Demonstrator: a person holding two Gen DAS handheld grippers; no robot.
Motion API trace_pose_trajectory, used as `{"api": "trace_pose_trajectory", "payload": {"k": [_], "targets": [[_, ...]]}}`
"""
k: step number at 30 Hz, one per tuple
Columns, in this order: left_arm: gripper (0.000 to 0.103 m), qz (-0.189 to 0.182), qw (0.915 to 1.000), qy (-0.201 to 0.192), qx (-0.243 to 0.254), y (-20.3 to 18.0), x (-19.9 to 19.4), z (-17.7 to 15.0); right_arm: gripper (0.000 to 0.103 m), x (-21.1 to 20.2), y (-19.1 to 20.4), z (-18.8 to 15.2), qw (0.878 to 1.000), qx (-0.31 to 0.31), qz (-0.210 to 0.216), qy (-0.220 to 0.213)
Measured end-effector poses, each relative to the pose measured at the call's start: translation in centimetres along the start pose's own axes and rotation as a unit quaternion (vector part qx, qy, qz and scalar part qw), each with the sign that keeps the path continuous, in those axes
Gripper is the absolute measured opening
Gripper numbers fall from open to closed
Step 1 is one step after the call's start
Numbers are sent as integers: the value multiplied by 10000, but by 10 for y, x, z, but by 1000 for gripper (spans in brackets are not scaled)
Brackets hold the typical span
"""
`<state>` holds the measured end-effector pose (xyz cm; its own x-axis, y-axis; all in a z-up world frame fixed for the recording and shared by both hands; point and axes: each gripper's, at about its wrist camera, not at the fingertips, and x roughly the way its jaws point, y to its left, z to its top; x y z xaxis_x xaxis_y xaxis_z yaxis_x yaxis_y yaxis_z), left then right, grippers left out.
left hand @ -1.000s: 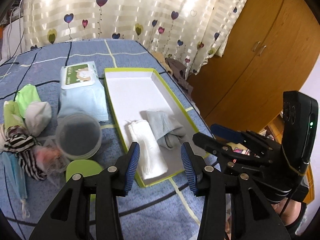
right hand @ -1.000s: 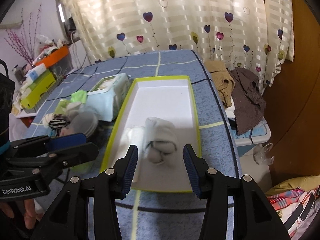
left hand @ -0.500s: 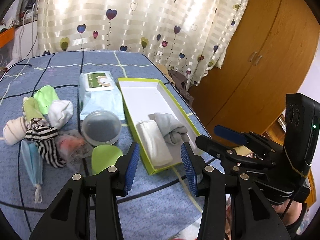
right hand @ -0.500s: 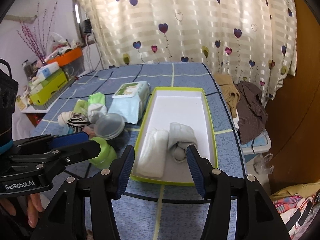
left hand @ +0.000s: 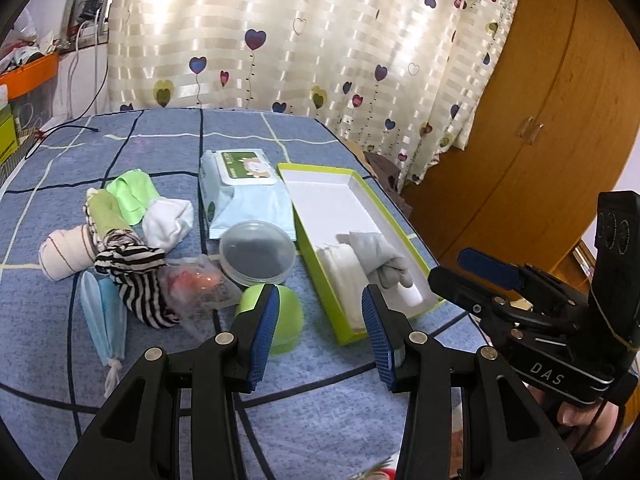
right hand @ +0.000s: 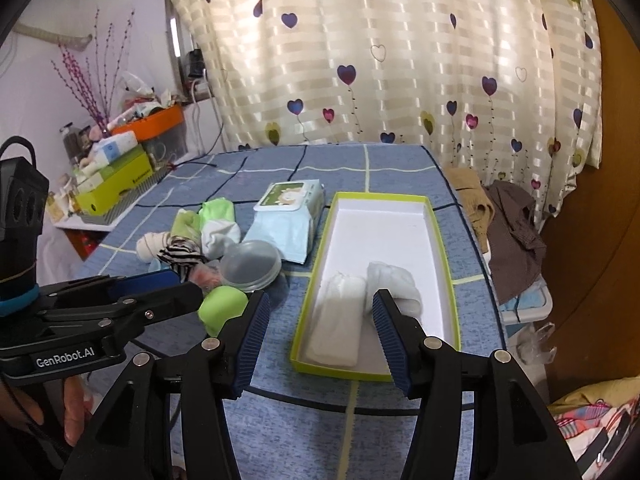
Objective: Organize soft objects
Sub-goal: 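Open both grippers to release the cloth and sock, then withdraw, then move both tools back over the pile toward the blue masks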
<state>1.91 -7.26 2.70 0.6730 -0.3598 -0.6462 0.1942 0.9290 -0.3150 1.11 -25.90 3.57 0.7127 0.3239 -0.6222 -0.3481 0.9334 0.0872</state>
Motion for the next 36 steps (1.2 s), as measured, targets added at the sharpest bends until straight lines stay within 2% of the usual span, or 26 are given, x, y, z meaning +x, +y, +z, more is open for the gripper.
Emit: {"api": "trace_pose_trajectory", "payload": {"k": [6, 14, 26, 36], "targets": [[44, 5, 10000, -56, -52, 9, -2, 2, 54, 5, 8, 4, 9999, -107, -32, 4], [44, 44, 9996, -88, -270, 29, -3, 5, 54, 17, 18, 10, 9996, -106, 264, 83], [44, 417, 9945, -248, -927, 86, -17, 3, 54, 35, 49, 25, 9980, -392, 478, 135], [44, 876, 9865, -111, -1379, 128, -18, -14, 54, 48, 80, 28, 9936, -824, 732, 256]]}}
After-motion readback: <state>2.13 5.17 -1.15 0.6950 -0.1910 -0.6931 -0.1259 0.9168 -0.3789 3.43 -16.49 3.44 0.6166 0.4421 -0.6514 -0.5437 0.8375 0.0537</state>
